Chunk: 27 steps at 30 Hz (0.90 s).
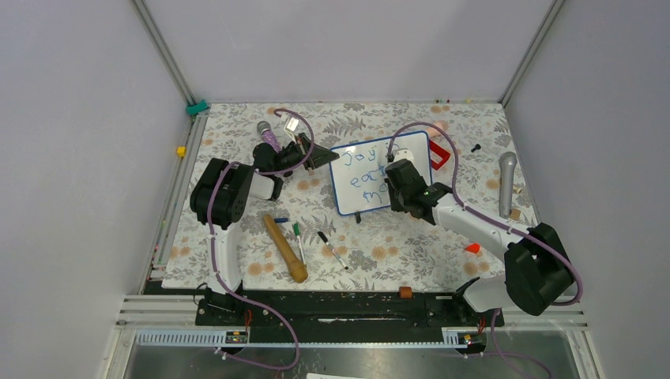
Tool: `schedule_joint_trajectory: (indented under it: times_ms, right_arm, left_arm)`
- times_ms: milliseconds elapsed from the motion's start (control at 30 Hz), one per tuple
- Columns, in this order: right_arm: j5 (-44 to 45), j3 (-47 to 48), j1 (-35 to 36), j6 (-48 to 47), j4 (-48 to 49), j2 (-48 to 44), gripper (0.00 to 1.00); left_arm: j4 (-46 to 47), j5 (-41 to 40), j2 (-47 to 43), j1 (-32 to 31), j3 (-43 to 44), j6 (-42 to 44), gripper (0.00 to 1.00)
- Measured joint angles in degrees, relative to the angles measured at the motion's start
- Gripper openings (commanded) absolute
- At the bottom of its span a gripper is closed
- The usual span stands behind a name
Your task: Write a sentence on the whiteboard
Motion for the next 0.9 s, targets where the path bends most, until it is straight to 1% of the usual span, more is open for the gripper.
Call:
schedule_joint_trajectory:
  times_ms: [367, 900]
  right_arm:
    - [0.42, 5.68, -0.11, -0.76, -2.78, 2.45, 0.00]
    - [0.57, 5.90, -1.60, -0.87, -2.75, 1.97, 0.00]
  left_arm:
    - [0.02, -0.02, 0.00, 0.00, -0.02, 0.00, 0.00]
    - [0.02, -0.02, 0.00, 0.00, -0.02, 0.00, 0.00]
